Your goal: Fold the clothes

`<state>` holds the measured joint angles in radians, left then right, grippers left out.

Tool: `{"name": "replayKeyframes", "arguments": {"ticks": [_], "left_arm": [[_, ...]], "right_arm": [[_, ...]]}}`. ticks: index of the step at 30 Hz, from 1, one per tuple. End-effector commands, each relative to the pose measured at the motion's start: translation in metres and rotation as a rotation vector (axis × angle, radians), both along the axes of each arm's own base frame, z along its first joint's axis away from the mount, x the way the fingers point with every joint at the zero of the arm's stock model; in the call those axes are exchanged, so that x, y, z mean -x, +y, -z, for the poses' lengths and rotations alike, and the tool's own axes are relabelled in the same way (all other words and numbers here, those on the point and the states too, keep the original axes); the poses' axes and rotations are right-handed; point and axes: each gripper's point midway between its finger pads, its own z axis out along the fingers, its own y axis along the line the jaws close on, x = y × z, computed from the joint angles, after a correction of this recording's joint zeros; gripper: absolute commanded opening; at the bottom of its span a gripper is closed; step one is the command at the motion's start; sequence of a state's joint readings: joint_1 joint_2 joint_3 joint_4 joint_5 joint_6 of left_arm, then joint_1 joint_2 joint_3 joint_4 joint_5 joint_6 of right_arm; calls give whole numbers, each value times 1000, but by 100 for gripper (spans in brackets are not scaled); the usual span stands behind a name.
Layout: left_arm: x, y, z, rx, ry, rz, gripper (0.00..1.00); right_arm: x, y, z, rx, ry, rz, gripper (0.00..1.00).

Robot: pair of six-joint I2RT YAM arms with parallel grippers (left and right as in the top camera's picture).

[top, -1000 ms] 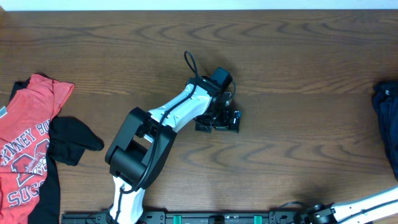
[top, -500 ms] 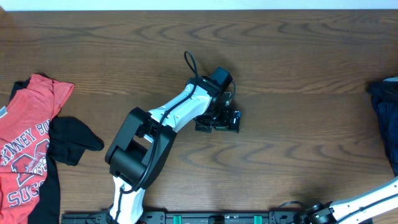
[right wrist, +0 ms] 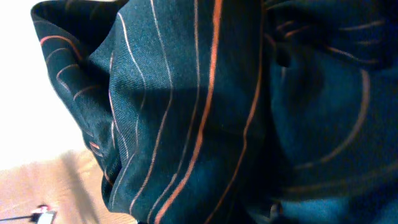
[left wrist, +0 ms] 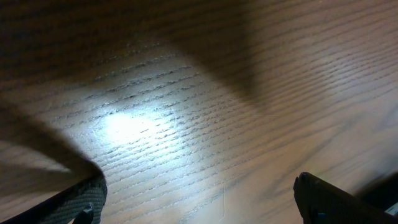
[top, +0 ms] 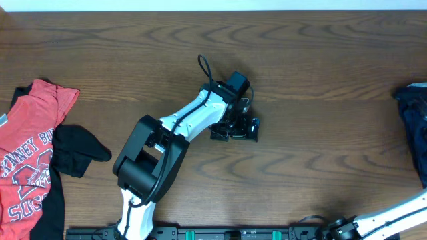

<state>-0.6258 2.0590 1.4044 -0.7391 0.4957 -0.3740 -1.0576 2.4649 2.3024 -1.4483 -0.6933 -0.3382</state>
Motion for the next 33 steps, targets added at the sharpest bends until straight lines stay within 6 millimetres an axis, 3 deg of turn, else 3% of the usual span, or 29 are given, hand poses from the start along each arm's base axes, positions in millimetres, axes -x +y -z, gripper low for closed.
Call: {"name": "replayKeyframes", "arguments": {"ticks": [1,5,10,17,22,27,33], "left_arm": [[3,3,19,-30,25,8,98],[3,3,19,-30,25,8,98],[3,3,19,-29,23,11,98],[3,3,19,-27,19,22,98],[3,3,19,-27,19,21,98],[4,3,19,-29,22,21,98],[4,4,19,-29,23,21,98]], "right_arm": [[-27,32,-1,70,101,-86,2],[-49,59,9,151,202,-174,2],[-60,81,16,205,272,-246,2],[-59,85,12,189,265,-251,2],[-56,74,-15,231,210,-223,1],[-46,63,-62,278,122,-168,2],[-49,92,-111,248,-97,-283,2]]}}
